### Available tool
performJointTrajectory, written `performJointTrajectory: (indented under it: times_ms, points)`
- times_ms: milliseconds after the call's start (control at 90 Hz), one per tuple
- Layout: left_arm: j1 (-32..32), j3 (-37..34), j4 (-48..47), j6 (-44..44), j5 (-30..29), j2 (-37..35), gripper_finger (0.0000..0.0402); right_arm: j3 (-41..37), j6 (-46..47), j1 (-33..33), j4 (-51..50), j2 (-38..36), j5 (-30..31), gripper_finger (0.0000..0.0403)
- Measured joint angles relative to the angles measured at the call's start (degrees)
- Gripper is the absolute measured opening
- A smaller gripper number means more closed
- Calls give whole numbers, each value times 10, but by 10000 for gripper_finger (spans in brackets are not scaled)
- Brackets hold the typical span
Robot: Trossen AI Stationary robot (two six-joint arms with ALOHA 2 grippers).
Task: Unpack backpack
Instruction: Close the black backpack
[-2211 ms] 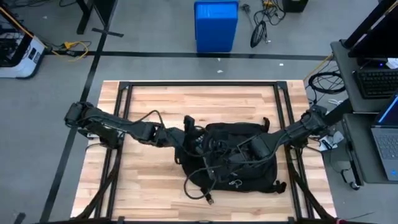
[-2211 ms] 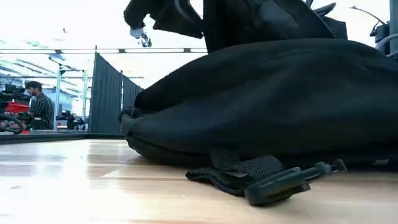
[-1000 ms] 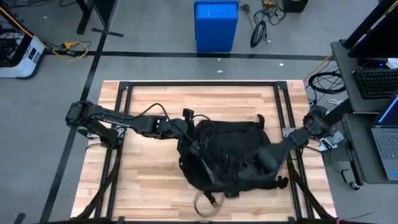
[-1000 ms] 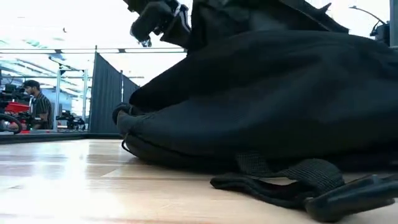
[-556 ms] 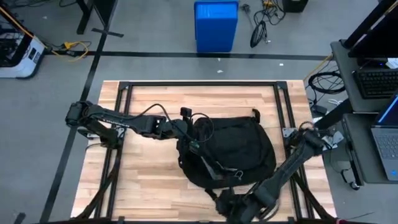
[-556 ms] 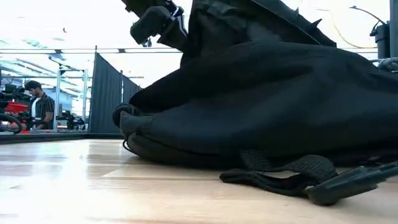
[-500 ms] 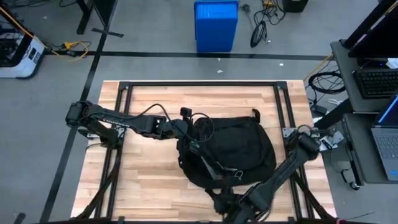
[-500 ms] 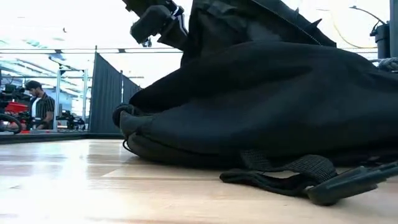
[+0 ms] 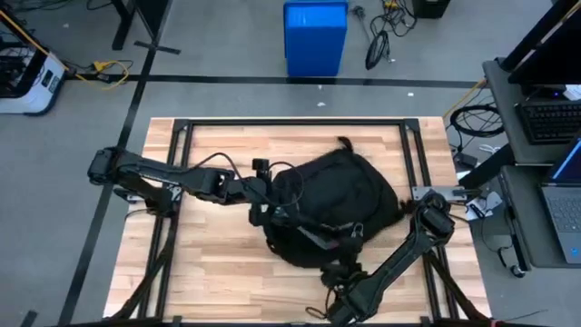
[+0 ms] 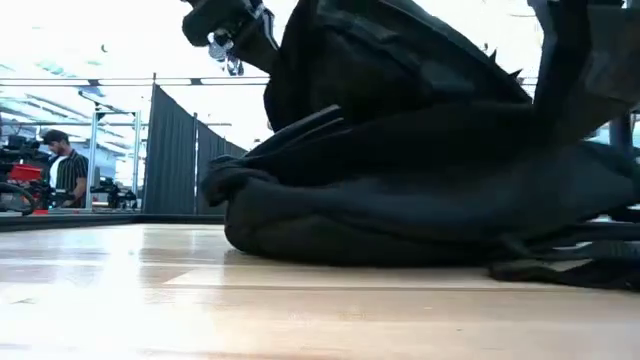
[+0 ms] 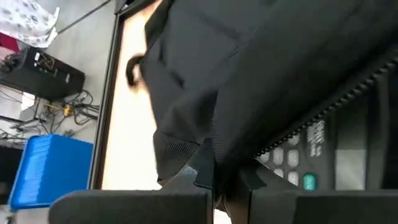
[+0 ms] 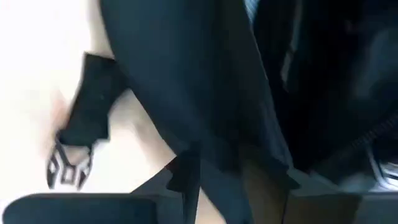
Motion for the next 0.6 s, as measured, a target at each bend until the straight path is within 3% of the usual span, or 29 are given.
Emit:
performJointTrajectory:
  times_ms: [144, 333, 500, 600]
  points:
    - [-28, 0, -2, -53, 27, -26, 0, 0, -4, -6, -24, -1, 6, 93]
    - [-73, 0, 0, -127, 90, -36, 0, 0, 27, -13, -23, -7, 83, 93]
    - [-107, 0, -24, -217, 89, -30, 0, 2, 82, -9, -19, -7, 98, 93]
    - [-129, -2, -36, -259, 57, -28, 0, 19, 109, 11, -10, -8, 106, 93]
